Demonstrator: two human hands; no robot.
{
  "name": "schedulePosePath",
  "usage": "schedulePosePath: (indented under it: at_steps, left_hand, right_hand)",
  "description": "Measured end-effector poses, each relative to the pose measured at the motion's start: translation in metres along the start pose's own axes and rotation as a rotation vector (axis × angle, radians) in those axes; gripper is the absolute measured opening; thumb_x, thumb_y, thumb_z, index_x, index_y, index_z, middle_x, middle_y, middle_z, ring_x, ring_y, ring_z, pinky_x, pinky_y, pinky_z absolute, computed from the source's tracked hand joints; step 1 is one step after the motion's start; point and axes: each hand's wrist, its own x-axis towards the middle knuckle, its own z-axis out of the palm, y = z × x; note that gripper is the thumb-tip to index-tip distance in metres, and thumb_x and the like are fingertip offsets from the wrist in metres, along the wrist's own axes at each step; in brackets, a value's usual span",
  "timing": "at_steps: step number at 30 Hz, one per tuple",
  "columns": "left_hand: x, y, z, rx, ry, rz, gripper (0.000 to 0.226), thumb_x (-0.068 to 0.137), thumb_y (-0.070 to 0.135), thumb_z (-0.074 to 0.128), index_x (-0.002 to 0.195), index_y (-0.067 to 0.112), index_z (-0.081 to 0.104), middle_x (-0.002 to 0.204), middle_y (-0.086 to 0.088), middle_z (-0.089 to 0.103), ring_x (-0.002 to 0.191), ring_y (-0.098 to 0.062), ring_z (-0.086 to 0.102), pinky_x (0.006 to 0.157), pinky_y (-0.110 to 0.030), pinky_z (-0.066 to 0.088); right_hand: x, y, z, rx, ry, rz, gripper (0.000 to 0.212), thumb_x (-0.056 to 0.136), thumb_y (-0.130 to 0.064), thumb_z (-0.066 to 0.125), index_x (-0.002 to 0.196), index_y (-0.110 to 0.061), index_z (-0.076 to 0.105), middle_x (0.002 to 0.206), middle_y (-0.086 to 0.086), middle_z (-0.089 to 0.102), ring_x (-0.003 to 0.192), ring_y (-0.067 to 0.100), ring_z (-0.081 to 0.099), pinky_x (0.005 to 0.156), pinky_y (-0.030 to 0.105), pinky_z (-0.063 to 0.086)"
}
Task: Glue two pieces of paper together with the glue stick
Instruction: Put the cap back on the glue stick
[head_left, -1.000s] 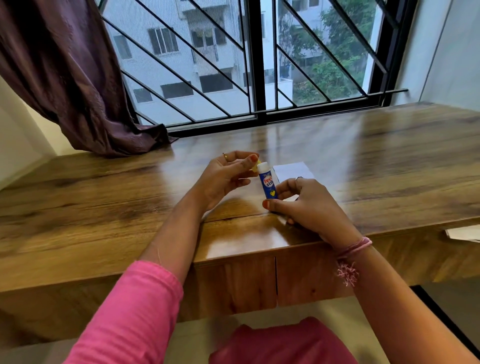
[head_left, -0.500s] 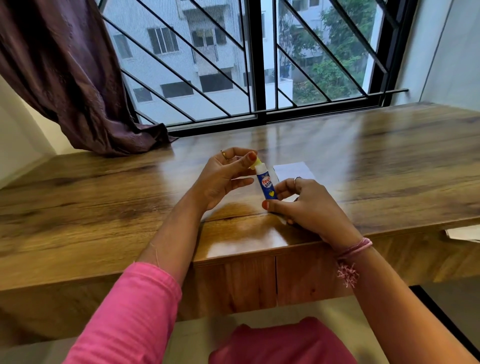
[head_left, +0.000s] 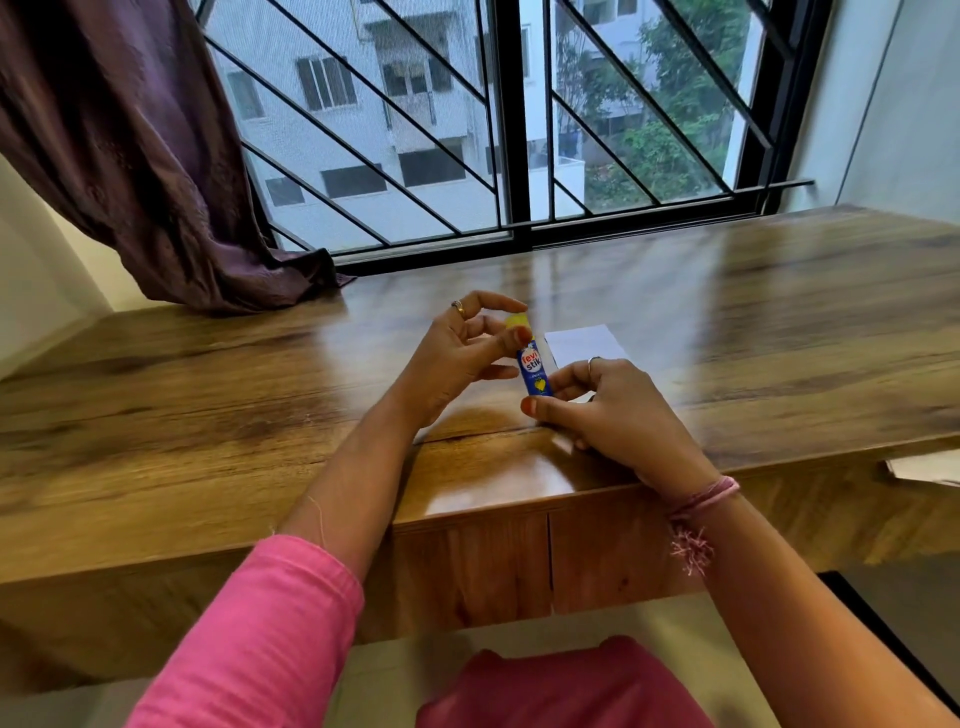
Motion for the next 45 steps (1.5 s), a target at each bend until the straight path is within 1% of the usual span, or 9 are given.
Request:
schedulePosePath:
  at_steps: [5,8,11,14,16,28,32,39,45]
  left_hand:
    - [-0.005,0.000,0.007,-0.061,-0.085,-0.017,0.042,0.083,0.016,0.070,0.122,0.025,0.057,0.103,-0.010,0.069,0.101,-0.028,0.067,0.080,-0.045,0.057]
    - [-0.006,0.003,0.003,-0.119,-0.058,-0.021,0.043,0.081,0.015,0.069,0.122,0.024,0.057,0.105,-0.013,0.068,0.098,-0.027,0.068,0.076,-0.041,0.057]
    - [-0.007,0.006,0.001,-0.141,-0.040,-0.037,0.041,0.079,0.016,0.070,0.118,0.025,0.058,0.105,-0.016,0.068,0.094,-0.026,0.069,0.072,-0.036,0.057]
    - [-0.007,0.006,0.001,-0.154,-0.055,-0.052,0.041,0.079,0.017,0.069,0.117,0.024,0.058,0.101,-0.012,0.071,0.094,-0.026,0.069,0.072,-0.035,0.057]
    - [-0.006,0.006,0.001,-0.166,-0.080,-0.060,0.044,0.079,0.016,0.069,0.119,0.023,0.055,0.099,-0.009,0.073,0.094,-0.026,0.070,0.072,-0.036,0.058]
    - [-0.006,0.005,0.002,-0.189,-0.097,-0.157,0.034,0.073,0.018,0.072,0.104,0.014,0.058,0.093,-0.003,0.074,0.085,-0.017,0.071,0.064,-0.028,0.057]
    - [-0.006,0.004,0.000,-0.248,-0.122,-0.187,0.026,0.081,0.018,0.064,0.105,0.012,0.060,0.103,-0.007,0.073,0.095,-0.022,0.070,0.074,-0.034,0.059]
    - [-0.007,0.003,-0.004,-0.187,-0.260,-0.270,0.042,0.076,0.006,0.070,0.117,0.010,0.059,0.112,-0.009,0.069,0.103,-0.024,0.067,0.085,-0.037,0.057]
    - [-0.008,0.000,0.004,-0.137,-0.297,-0.291,0.036,0.073,0.005,0.073,0.106,0.014,0.064,0.101,-0.006,0.074,0.090,-0.018,0.071,0.075,-0.027,0.058]
  right_hand:
    - [-0.003,0.000,-0.001,-0.038,0.010,-0.043,0.025,0.068,-0.038,0.081,0.083,-0.024,0.068,0.075,-0.006,0.071,0.037,-0.001,0.054,0.042,0.009,0.040]
    - [-0.002,0.001,-0.001,-0.054,-0.043,-0.074,0.049,0.061,-0.040,0.085,0.101,-0.023,0.063,0.091,-0.007,0.069,0.049,0.004,0.061,0.052,0.018,0.050]
    - [0.002,0.004,-0.006,-0.178,-0.051,-0.158,0.084,0.056,-0.039,0.087,0.123,-0.023,0.039,0.104,-0.002,0.058,0.063,0.010,0.060,0.069,0.033,0.054]
    - [0.010,0.002,-0.019,-0.403,-0.104,-0.387,0.110,0.057,-0.048,0.083,0.139,-0.030,0.011,0.101,-0.003,0.055,0.065,-0.007,0.050,0.069,0.023,0.050]
    - [0.016,-0.002,-0.028,-0.471,-0.168,-0.498,0.117,0.061,-0.052,0.080,0.145,-0.033,0.001,0.095,-0.004,0.056,0.058,-0.002,0.053,0.061,0.015,0.046]
    - [0.024,0.004,-0.023,-0.287,-0.246,-0.583,0.097,0.067,-0.028,0.081,0.143,-0.027,0.020,0.073,-0.008,0.055,0.051,0.007,0.052,0.052,0.012,0.039]
    - [0.022,0.002,-0.027,-0.420,-0.185,-0.568,0.090,0.060,-0.025,0.079,0.138,-0.015,0.034,0.065,-0.023,0.057,0.049,0.008,0.050,0.053,0.036,0.049]
    - [0.021,0.000,-0.031,-0.579,-0.087,-0.577,0.103,0.053,-0.037,0.078,0.142,-0.028,0.026,0.051,-0.009,0.052,0.047,0.003,0.047,0.052,0.035,0.049]
    - [0.025,0.002,-0.027,-0.524,-0.039,-0.598,0.103,0.059,-0.031,0.076,0.145,-0.028,0.021,0.050,-0.009,0.049,0.052,0.005,0.050,0.049,0.028,0.043]
